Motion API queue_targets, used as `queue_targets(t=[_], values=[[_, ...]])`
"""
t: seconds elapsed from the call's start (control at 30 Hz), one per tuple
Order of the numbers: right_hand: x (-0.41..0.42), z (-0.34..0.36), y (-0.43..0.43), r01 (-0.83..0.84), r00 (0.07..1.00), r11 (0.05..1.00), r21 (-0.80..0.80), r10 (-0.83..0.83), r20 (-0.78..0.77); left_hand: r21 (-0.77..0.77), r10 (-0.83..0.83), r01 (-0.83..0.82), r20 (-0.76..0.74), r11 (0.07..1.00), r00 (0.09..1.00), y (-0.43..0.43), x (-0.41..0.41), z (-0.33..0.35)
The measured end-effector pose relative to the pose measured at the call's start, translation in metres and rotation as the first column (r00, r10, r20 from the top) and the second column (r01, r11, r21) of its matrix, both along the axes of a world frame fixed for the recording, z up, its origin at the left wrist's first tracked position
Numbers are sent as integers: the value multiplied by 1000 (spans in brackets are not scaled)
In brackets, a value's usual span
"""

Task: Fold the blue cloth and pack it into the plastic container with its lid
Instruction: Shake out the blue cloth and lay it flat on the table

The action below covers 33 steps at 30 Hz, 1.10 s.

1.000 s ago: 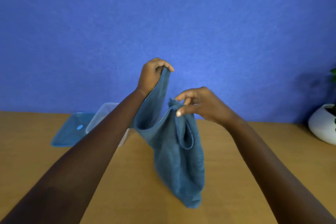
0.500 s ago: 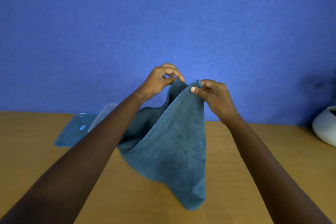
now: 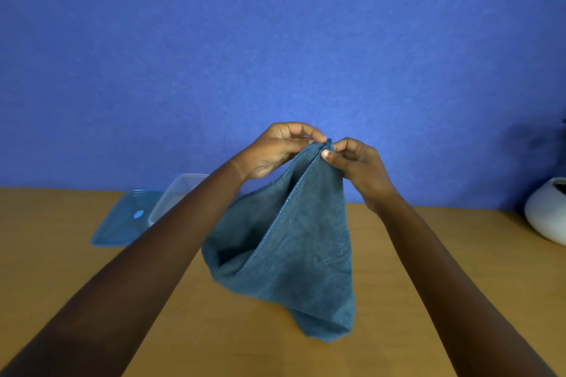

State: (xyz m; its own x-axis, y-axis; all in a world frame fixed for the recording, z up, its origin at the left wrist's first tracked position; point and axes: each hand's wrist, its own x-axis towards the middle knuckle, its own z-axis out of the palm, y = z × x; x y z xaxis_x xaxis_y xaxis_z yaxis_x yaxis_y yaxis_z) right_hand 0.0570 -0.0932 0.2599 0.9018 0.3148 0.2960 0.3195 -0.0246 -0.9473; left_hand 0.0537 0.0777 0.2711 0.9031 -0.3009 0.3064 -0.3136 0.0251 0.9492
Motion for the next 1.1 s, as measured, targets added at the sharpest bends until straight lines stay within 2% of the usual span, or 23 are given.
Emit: queue_targets(t=[0.13, 0.2, 0.27, 0.37, 0.43, 0.63, 0.97, 1.03, 1.1], values=[[-2, -7, 6, 45, 999, 998, -38, -44, 32, -182, 2, -17, -83, 983, 997, -7, -1, 4], [-2, -11, 10, 84, 996, 996, -22, -83, 25, -135, 17, -26, -68, 991, 998, -9, -2, 5], [-1, -13, 12, 130, 991, 992, -5, -129, 20, 9, 96, -96, -37, 995, 995, -10, -2, 5], [-1, -15, 13, 178, 983, 984, -20, -177, 56, 247, 271, -274, 44, 930, 961, -11, -2, 3], [0, -14, 13, 192, 979, 981, -23, -189, 78, 306, 310, -314, 63, 899, 949, -12, -3, 1], [1, -15, 13, 215, 973, 976, 19, -216, 86, 251, 357, -359, 54, 899, 932, -20, -7, -7], [6, -12, 7, 202, 974, 978, 59, -207, 89, 234, 271, -295, 131, 926, 954, -22, -10, -11], [9, -11, 6, 194, 978, 980, 29, -196, 70, 260, 286, -315, 145, 913, 947, -22, -10, -12], [13, -10, 4, 213, 972, 975, -60, -205, 118, 282, 324, -359, 164, 890, 932, -22, -9, -14]])
